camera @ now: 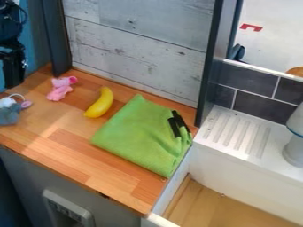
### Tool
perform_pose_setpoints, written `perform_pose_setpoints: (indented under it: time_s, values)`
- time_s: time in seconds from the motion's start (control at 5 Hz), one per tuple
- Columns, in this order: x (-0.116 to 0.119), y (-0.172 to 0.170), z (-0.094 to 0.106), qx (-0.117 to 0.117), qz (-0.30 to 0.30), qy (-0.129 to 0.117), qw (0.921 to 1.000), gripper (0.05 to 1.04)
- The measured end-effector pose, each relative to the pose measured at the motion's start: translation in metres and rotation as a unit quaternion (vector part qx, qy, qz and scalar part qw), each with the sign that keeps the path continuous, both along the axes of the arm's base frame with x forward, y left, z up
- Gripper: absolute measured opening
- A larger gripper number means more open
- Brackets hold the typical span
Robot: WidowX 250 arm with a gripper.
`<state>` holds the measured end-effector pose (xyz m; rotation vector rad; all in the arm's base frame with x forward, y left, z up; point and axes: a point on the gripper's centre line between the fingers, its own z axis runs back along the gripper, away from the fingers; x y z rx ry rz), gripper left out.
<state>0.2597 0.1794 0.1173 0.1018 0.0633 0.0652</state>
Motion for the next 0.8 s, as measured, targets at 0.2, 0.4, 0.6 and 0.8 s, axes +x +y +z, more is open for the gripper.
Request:
perform_pose_setpoints:
  time_s: [0.2, 0.4, 0.6, 0.8]
  values:
    - [-0.001, -0.001, -0.010, -0.009, 0.001, 0.012, 0.9999, 1.001]
    - [0.014, 0.005, -0.026, -0.004, 0.021, -0.021, 0.9996, 1.000]
    - [0.025, 0.018, -0.033, 0.019, 0.062, -0.058, 0.9962, 1.000]
    - [0.022, 0.031, -0.047, 0.043, 0.118, -0.051, 0.9908, 1.000]
